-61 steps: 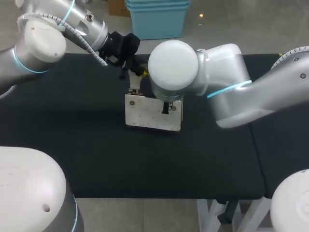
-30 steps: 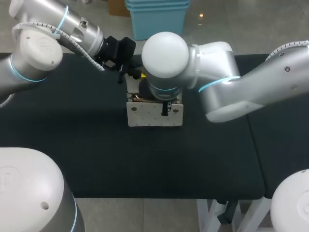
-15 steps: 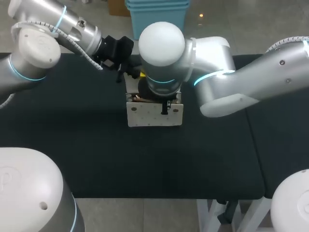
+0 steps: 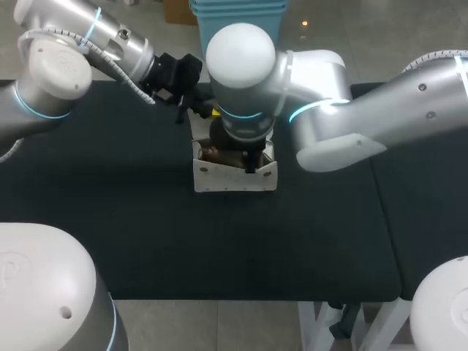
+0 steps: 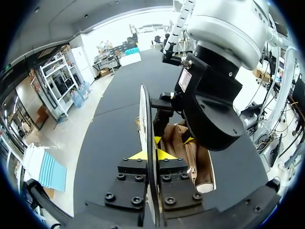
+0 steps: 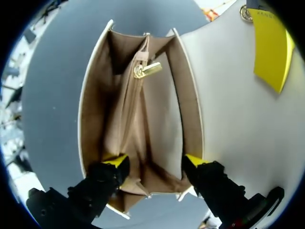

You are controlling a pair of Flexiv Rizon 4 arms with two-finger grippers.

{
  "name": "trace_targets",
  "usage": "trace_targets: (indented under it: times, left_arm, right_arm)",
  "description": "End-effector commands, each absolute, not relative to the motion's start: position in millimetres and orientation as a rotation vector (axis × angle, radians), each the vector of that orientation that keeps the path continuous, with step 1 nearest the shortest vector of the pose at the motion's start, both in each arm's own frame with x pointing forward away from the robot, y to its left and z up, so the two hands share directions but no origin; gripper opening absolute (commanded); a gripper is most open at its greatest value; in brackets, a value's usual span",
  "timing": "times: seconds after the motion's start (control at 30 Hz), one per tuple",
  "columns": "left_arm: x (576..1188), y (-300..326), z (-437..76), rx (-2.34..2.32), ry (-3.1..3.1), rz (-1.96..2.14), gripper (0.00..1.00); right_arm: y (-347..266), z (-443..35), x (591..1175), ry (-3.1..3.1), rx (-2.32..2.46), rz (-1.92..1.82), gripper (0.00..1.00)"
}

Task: Pick up the bag, open it, inspect its contents, close it, and place it on the opposite side

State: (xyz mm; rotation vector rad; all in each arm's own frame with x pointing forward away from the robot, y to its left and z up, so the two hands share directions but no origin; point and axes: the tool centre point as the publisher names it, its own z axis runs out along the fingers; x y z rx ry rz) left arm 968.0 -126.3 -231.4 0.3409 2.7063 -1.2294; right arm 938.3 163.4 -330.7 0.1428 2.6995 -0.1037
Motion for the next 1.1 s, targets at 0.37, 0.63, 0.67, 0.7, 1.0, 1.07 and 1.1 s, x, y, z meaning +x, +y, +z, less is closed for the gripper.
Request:
trace_targets:
  times: [0.37, 0.63, 0.67, 0.7, 1.0, 1.07, 1.1]
  left_arm:
    - [968.5, -124.1, -230.0, 0.347, 2.707, -1.239, 0.00]
    - [968.5, -124.1, -230.0, 0.347, 2.707, -1.239, 0.00]
    - [968.5, -124.1, -230.0, 0.347, 2.707, -1.239, 0.00]
    - [968.5, -124.1, -230.0, 0.347, 2.707, -1.239, 0.00]
    - [968.5, -124.1, -230.0, 0.347, 2.707, -1.239, 0.00]
    - [968.5, -124.1, -230.0, 0.347, 2.707, -1.239, 0.00]
    - [968.5, -124.1, -230.0, 0.347, 2.707, -1.239, 0.00]
  right_arm:
    - [163.4, -338.1, 940.4, 2.710, 0.141, -0.120, 1.00]
    - [163.7, -337.7, 940.7, 2.707, 0.141, -0.120, 1.00]
    - [163.7, -337.6, 940.8, 2.707, 0.142, -0.120, 1.00]
    - [163.7, -337.6, 940.8, 2.707, 0.141, -0.120, 1.00]
    - [164.2, -336.0, 941.1, 2.702, 0.140, -0.116, 1.00]
    - [164.4, -335.5, 941.1, 2.701, 0.140, -0.113, 1.00]
    - [164.4, -335.3, 941.1, 2.700, 0.140, -0.112, 1.00]
